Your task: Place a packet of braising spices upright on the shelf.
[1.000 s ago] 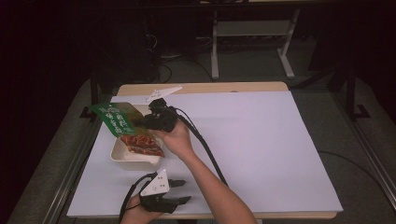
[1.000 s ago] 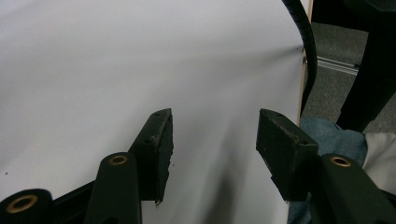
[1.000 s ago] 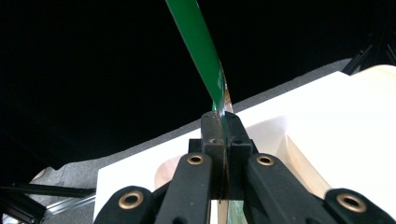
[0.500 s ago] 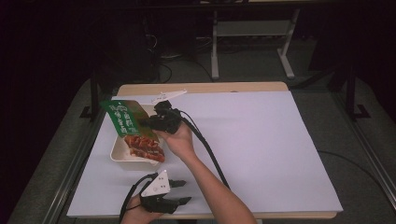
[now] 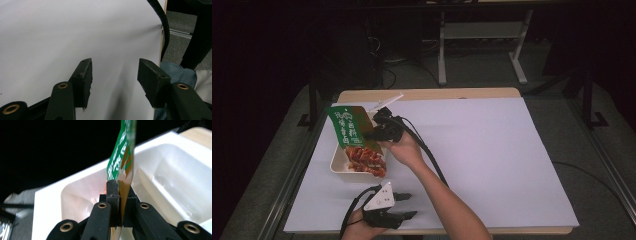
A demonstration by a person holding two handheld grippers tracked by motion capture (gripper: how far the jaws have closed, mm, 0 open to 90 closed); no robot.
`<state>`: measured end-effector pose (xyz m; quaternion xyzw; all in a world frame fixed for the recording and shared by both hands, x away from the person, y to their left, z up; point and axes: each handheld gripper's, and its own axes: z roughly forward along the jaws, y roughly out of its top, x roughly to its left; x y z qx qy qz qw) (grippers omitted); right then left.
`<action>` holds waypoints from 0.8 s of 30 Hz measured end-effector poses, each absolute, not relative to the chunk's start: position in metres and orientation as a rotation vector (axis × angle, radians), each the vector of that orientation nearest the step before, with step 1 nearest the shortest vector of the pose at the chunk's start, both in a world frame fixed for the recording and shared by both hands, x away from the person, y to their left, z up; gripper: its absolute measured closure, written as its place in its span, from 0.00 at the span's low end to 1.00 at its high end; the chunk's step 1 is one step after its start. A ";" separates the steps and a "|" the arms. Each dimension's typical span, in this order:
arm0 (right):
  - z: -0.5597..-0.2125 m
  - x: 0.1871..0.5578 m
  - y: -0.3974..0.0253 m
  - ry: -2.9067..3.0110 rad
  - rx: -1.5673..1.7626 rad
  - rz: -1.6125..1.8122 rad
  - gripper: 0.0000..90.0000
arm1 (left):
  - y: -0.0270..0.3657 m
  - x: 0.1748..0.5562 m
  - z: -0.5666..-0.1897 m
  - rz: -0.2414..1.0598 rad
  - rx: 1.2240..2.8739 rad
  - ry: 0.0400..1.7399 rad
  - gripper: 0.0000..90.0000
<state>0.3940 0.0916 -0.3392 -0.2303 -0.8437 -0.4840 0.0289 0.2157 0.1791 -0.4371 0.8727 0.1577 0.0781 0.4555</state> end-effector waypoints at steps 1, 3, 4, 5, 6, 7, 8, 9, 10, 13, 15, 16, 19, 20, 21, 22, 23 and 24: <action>-0.340 0.394 0.093 -2.618 -0.701 -1.470 0.97 | 0.179 0.216 -0.437 0.194 2.152 0.387 0.50; -0.342 0.395 0.094 -2.615 -0.699 -1.448 0.97 | 0.179 0.216 -0.437 0.194 2.152 0.387 0.50; -0.342 0.395 0.094 -2.611 -0.697 -1.449 0.97 | 0.179 0.216 -0.437 0.194 2.152 0.387 0.50; -0.343 0.395 0.093 -2.614 -0.696 -1.454 0.98 | 0.179 0.215 -0.437 0.194 2.152 0.386 0.50; -0.343 0.394 0.092 -2.603 -0.700 -1.461 0.98 | 0.179 0.215 -0.437 0.193 2.150 0.387 0.50; -0.343 0.393 0.091 -2.585 -0.695 -1.476 0.98 | 0.179 0.215 -0.437 0.192 2.149 0.388 0.50; -0.344 0.391 0.091 -2.579 -0.689 -1.490 0.98 | 0.179 0.215 -0.437 0.191 2.147 0.390 0.50; -0.343 0.390 0.089 -2.566 -0.685 -1.510 0.99 | 0.179 0.215 -0.437 0.192 2.146 0.389 0.50; -0.343 0.388 0.088 -2.541 -0.685 -1.531 0.99 | 0.179 0.215 -0.437 0.190 2.146 0.390 0.50; -0.340 0.381 0.084 -2.484 -0.670 -1.602 0.99 | 0.179 0.215 -0.436 0.194 2.147 0.386 0.50; -0.337 0.377 0.082 -2.453 -0.660 -1.637 0.99 | 0.179 0.215 -0.436 0.191 2.145 0.389 0.50; -0.335 0.375 0.081 -2.443 -0.650 -1.650 0.99 | 0.179 0.215 -0.436 0.191 2.143 0.390 0.50; -0.331 0.371 0.080 -2.412 -0.640 -1.679 0.99 | 0.178 0.215 -0.436 0.194 2.149 0.383 0.50; -0.331 0.370 0.081 -2.402 -0.640 -1.688 0.99 | 0.178 0.215 -0.436 0.194 2.149 0.382 0.50; -0.331 0.370 0.082 -2.397 -0.644 -1.690 0.99 | 0.178 0.215 -0.436 0.192 2.146 0.383 0.50; -0.333 0.370 0.084 -2.394 -0.659 -1.685 0.99 | 0.178 0.215 -0.436 0.193 2.147 0.381 0.50; -0.335 0.371 0.085 -2.396 -0.662 -1.685 0.99 | 0.178 0.214 -0.436 0.193 2.147 0.381 0.50; -0.339 0.372 0.086 -2.378 -0.680 -1.689 0.99 | 0.178 0.214 -0.436 0.194 2.148 0.380 0.50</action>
